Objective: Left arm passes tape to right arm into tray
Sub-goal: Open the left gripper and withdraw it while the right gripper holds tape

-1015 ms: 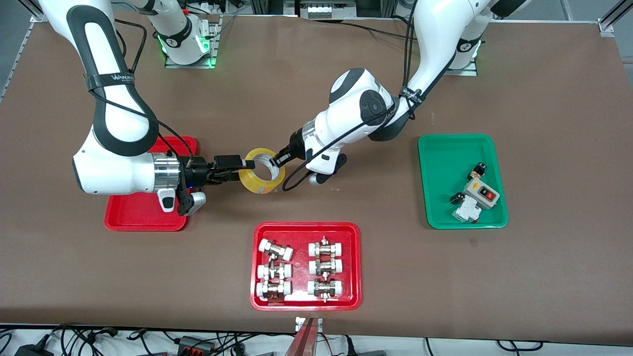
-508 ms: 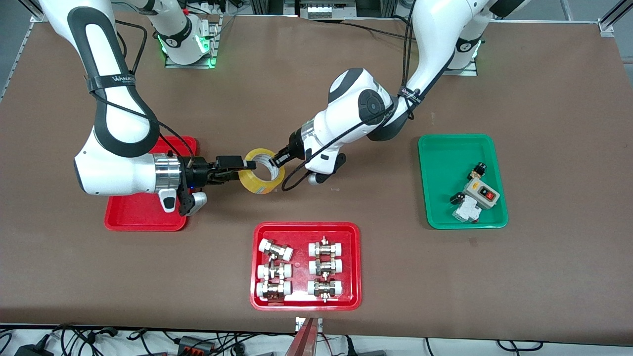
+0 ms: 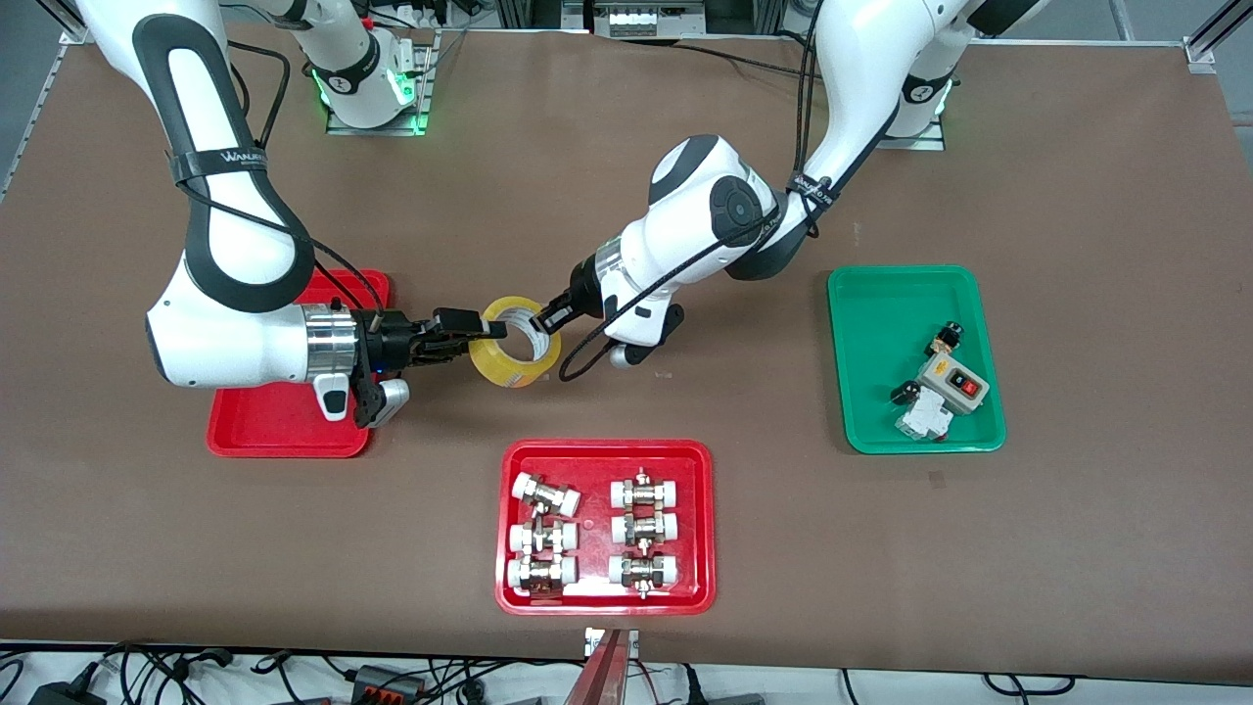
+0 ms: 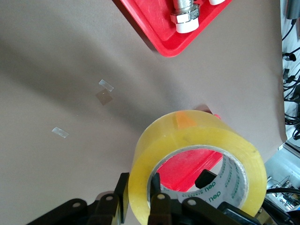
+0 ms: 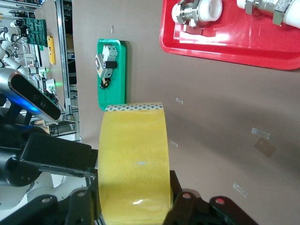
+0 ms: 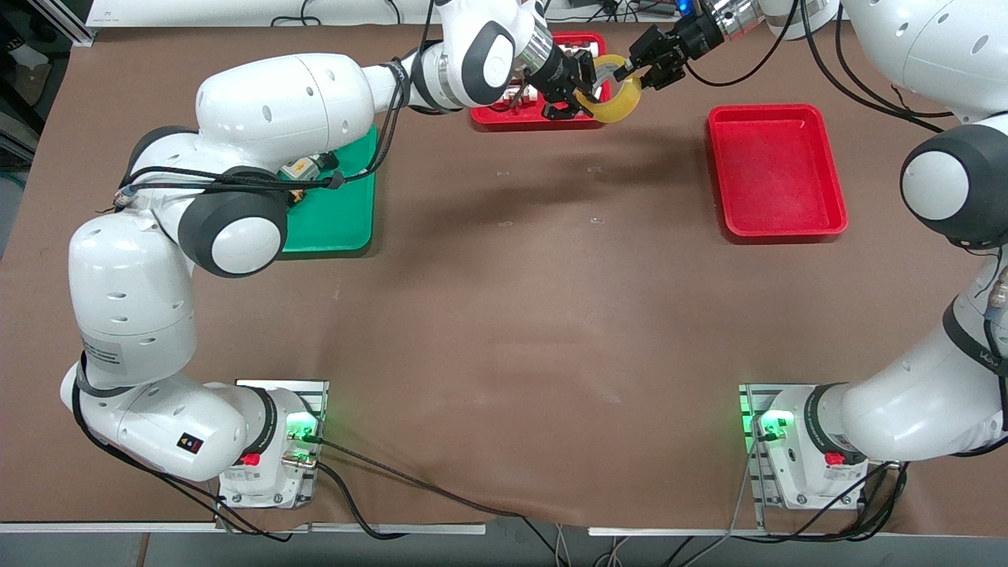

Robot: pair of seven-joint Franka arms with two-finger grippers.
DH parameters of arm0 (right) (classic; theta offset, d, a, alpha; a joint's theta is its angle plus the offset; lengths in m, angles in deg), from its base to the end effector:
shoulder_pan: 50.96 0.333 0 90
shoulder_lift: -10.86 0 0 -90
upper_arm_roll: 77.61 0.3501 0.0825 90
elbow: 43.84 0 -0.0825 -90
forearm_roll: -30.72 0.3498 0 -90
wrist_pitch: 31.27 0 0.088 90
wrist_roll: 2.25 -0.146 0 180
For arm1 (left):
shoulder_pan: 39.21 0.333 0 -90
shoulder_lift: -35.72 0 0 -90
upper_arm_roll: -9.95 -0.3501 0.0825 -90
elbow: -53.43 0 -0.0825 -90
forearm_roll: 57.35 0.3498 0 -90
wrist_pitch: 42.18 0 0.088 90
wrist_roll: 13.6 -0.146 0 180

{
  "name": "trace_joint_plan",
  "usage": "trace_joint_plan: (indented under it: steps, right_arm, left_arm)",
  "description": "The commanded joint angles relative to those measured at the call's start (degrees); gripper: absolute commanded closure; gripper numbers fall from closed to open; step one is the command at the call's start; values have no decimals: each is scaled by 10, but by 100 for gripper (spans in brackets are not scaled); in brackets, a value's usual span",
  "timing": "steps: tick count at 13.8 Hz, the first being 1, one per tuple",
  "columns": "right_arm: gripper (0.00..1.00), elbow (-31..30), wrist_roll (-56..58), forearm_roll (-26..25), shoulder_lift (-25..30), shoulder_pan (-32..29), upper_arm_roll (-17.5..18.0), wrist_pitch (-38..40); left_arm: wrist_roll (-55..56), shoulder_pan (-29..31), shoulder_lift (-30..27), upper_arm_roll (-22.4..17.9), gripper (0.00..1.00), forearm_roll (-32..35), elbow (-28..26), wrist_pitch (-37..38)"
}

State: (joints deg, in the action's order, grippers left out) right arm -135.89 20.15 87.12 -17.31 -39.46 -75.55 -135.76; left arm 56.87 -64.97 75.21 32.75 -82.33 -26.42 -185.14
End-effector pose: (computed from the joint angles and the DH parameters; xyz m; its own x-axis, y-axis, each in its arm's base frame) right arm 0.6134 0.2465 0.3814 0.9664 0.2486 -0.0651 0.0921 -0.5715 -0.8155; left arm 0.5603 -0.5284 0.3849 0.6868 0.5613 -0.4619 0.7266 -0.5137 0.4563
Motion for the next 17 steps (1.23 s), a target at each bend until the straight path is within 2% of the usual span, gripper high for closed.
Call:
trace_joint_plan:
  steps: [1,4,5,8,11,12,14,15,17]
  right_arm:
    - [78,13,2,12,-7,-1,1,14]
    - [79,13,3,12,-7,-2,1,14]
    - [79,13,3,12,-7,-2,1,15]
    - [82,13,3,12,-7,-2,0,15]
    - [82,12,2,4,-7,-2,0,13]
    - [82,11,2,-7,-8,-1,-3,10]
    - [82,12,-5,-64,-12,-7,-6,6]
    - [82,9,-6,-82,-13,-22,-7,6]
    - [82,5,-4,-89,-16,-70,-7,11]
  left_arm:
    - [3,-3,8,-7,44,-5,25,5]
    - [-5,33,3,-6,7,-4,26,5]
    - [-20,42,1,-5,0,-3,25,8]
    - [-167,80,-17,-4,0,-4,27,86]
    - [-242,120,-57,-11,0,-2,26,189]
    - [-254,134,-74,-12,0,30,27,230]
    - [-291,169,-108,0,0,122,29,316]
    - [-305,177,-125,-1,0,128,31,366]
    - [-318,193,-138,-8,0,159,76,483]
